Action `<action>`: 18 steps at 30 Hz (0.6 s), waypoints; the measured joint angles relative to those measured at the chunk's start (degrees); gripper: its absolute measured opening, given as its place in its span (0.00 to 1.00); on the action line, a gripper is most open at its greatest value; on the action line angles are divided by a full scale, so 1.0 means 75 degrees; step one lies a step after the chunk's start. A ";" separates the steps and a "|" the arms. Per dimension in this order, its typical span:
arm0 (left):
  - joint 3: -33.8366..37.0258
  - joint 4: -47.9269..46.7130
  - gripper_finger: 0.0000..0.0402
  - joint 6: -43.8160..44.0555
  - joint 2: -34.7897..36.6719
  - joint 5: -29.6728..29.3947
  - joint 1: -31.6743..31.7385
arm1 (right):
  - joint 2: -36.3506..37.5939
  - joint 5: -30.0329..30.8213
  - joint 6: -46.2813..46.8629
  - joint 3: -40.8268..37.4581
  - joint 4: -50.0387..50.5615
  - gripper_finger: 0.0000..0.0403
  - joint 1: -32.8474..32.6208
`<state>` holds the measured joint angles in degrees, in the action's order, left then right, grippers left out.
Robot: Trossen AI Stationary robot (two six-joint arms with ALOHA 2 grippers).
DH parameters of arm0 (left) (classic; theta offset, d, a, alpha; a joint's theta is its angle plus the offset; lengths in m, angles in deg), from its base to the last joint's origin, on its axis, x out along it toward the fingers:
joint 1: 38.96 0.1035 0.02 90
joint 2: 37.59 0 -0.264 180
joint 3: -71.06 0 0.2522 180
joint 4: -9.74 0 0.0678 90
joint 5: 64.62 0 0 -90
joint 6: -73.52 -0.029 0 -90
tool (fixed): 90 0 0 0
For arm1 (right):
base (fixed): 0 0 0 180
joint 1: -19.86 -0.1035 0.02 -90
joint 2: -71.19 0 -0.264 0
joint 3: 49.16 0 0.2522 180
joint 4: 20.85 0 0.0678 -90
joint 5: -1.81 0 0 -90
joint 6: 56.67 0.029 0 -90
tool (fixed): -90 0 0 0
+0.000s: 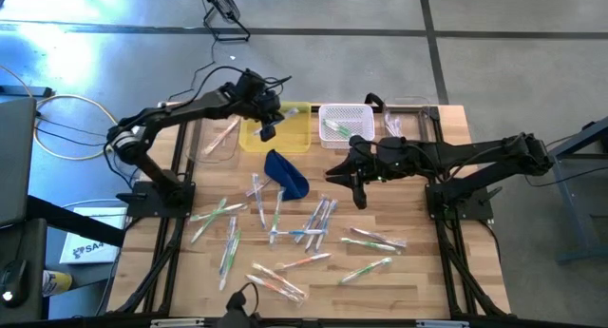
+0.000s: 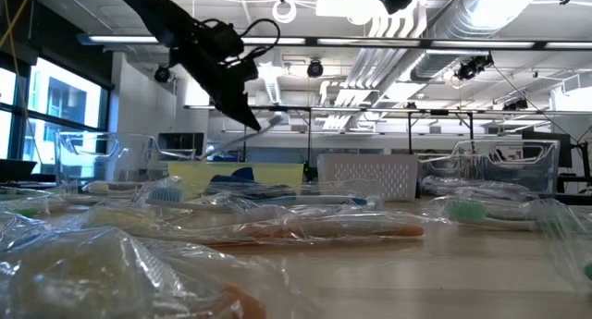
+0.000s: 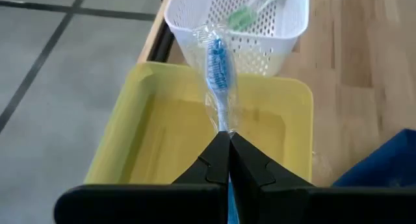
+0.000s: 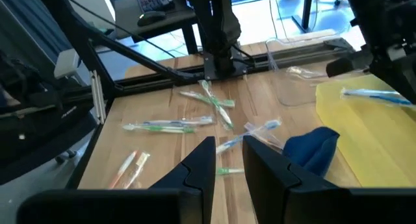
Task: Pick & Place Toothbrushes
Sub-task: Put the blue toothbrush into the yellow bin
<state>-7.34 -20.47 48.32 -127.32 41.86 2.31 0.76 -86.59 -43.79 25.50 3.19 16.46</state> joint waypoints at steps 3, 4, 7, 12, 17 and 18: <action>0.0000 -0.0009 0.00 -0.0004 -0.0190 -0.0042 -0.0005 | 0.0000 0.0131 0.0018 0.0000 -0.0008 0.17 0.0000; 0.0000 -0.0018 0.00 -0.0004 -0.0212 -0.0051 -0.0002 | 0.0000 0.0171 0.0083 0.0000 -0.0010 0.17 0.0000; 0.0000 0.0013 0.00 -0.0019 -0.0213 -0.0075 0.0004 | 0.0000 0.0193 0.0130 0.0000 -0.0011 0.17 0.0003; 0.0000 -0.0042 0.00 -0.0032 -0.0213 -0.0129 0.0003 | 0.0000 0.0863 0.0112 0.0000 -0.0013 0.17 0.0009; 0.0000 -0.0205 0.00 -0.0026 -0.0242 -0.0924 -0.0002 | 0.0000 0.2561 0.0128 0.0000 -0.0098 0.17 0.0009; 0.0000 -0.0215 0.00 0.0015 -0.0281 -0.1068 0.0005 | 0.0000 0.2855 0.0135 0.0000 -0.0157 0.17 0.0011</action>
<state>-7.34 -22.08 48.43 -129.42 33.85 2.35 0.76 -65.18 -42.78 25.50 2.01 16.54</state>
